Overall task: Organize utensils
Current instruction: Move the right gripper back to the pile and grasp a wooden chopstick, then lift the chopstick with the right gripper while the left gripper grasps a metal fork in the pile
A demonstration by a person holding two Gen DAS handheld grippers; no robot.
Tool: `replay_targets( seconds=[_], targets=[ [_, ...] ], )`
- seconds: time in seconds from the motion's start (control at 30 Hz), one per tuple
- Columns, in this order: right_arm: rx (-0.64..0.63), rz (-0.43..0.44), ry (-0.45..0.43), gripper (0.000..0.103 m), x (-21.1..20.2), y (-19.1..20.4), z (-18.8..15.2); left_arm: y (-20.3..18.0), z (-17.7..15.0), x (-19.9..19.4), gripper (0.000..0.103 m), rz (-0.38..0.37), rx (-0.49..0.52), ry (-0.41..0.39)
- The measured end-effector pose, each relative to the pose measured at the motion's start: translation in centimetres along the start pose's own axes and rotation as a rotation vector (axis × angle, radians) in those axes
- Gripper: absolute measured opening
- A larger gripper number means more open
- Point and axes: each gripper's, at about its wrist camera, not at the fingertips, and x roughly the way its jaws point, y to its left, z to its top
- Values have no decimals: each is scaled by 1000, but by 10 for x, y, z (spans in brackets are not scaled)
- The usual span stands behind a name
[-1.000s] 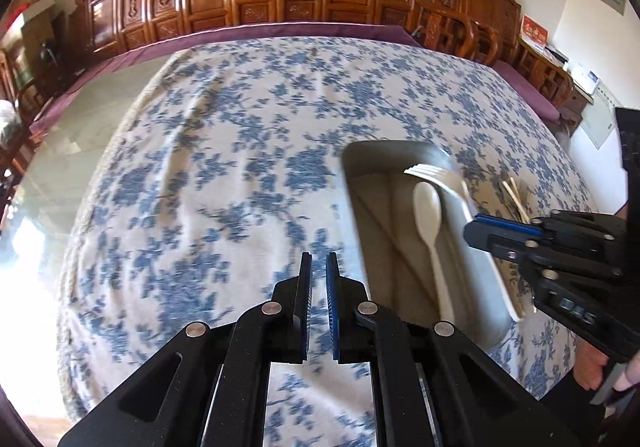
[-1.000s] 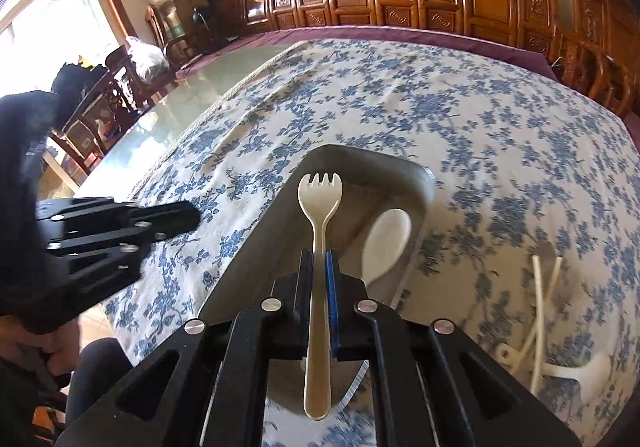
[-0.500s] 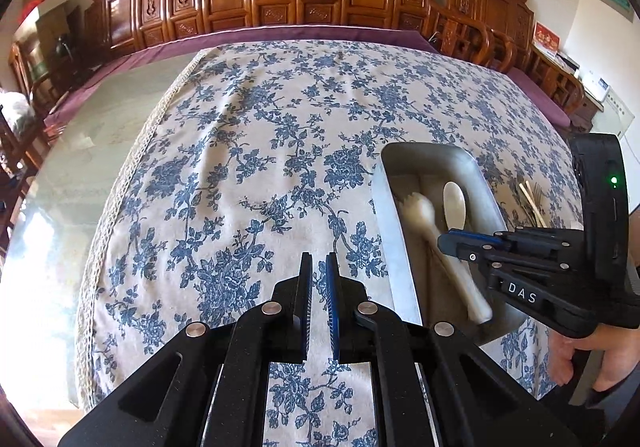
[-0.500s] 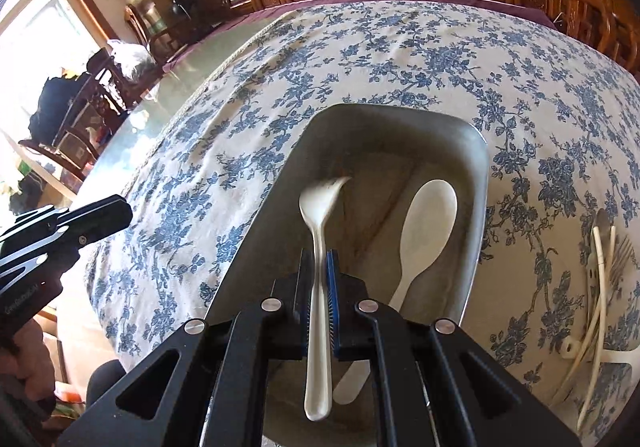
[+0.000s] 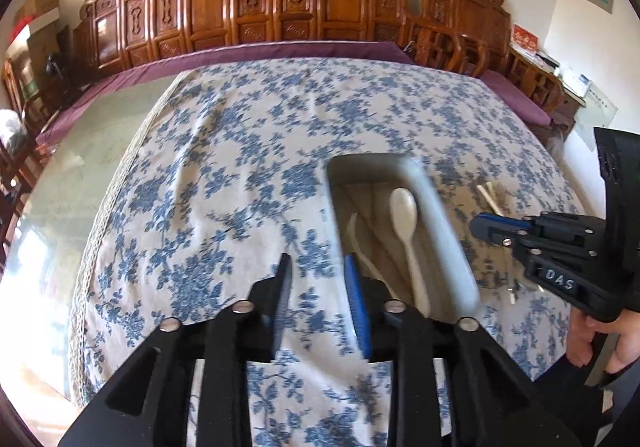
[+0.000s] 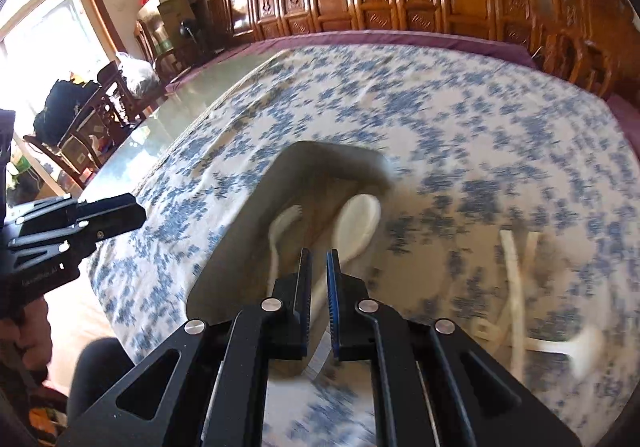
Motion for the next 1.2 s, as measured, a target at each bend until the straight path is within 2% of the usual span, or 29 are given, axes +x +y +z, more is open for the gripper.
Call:
replay_targets(
  seconds=[0.1,0.3,0.4,0.53,0.67,0.83,1.2],
  targets=[
    [-9,-46,-15,9,-24,-24,-15,-15,0,-6,37,-15,17,-14],
    [38,-136,-11,9,-48,-77,-46,-46,-6,-9,38,-50,47,-17],
    [45,-164,0,9,-51,-94,-58,-59,-12,-8,53,-63,56,-21],
    [65,-183,28,9,-44,-113,-75,-72,-19,-6,56,-85,59,-19],
    [66,-184,58,9,-30,-117,-82,-87,-26,-3,57,-102,69,-19],
    [73,-155,77,9,-16,-120,-75,-104,-32,4,58,-116,81,-2],
    [35,-169,143,10,14,-119,-70,-116,-36,9,58,-119,92,13]
  ],
)
